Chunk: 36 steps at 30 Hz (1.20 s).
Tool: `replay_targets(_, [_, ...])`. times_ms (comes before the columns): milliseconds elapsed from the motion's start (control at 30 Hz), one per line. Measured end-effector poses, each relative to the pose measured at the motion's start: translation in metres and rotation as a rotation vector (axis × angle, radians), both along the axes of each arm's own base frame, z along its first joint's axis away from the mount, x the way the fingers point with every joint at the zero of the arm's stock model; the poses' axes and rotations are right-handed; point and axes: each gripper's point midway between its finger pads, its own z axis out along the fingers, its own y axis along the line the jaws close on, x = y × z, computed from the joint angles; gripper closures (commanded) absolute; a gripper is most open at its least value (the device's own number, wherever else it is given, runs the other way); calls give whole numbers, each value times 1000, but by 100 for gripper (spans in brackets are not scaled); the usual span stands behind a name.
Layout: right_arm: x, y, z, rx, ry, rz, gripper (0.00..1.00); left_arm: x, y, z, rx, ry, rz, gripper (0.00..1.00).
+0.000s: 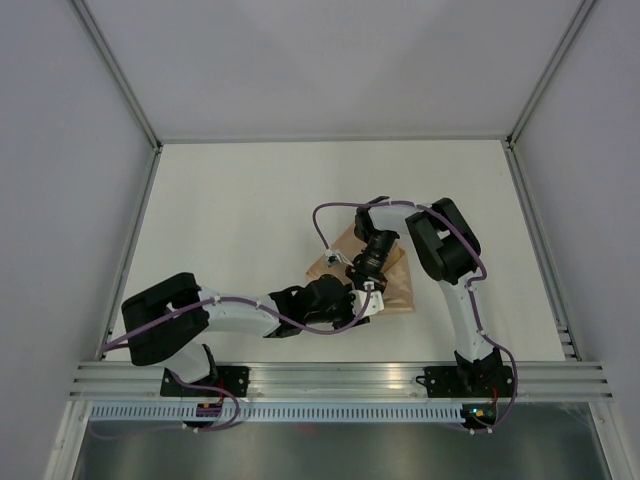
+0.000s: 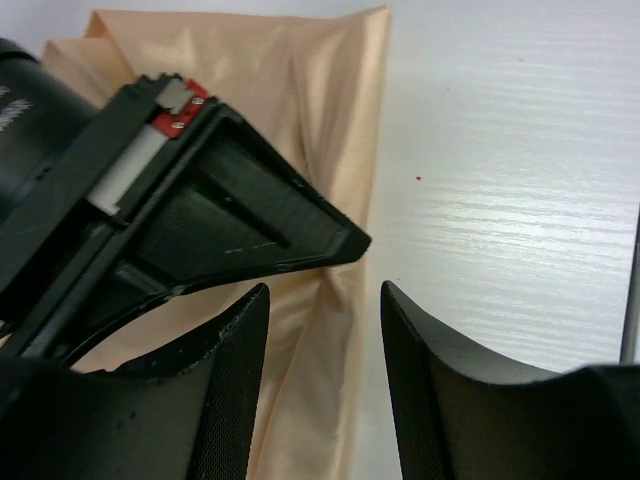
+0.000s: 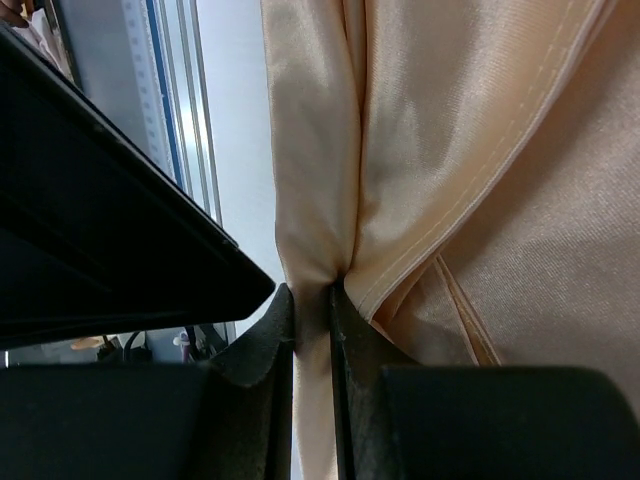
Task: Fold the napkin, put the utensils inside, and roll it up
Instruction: Roll the napkin with the utensil
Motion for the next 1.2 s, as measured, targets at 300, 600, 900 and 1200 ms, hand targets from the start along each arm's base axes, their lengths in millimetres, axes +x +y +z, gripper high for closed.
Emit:
replay_targets(300, [0,0,0,-7,4,-6,100,-15,-5,-36,85,36,-59,46])
replay_targets(600, [1,-1,0,-12,5,-12,100,-1,-14,-37,78,-3,-26,63])
replay_targets(900, [2,-3,0,-17,8,-21,100,-1,-16,-40,108,9,-29,75])
replay_targets(1200, [4,-4,1,-20,15,-39,71,-2,-18,-41,127,34,-37,96])
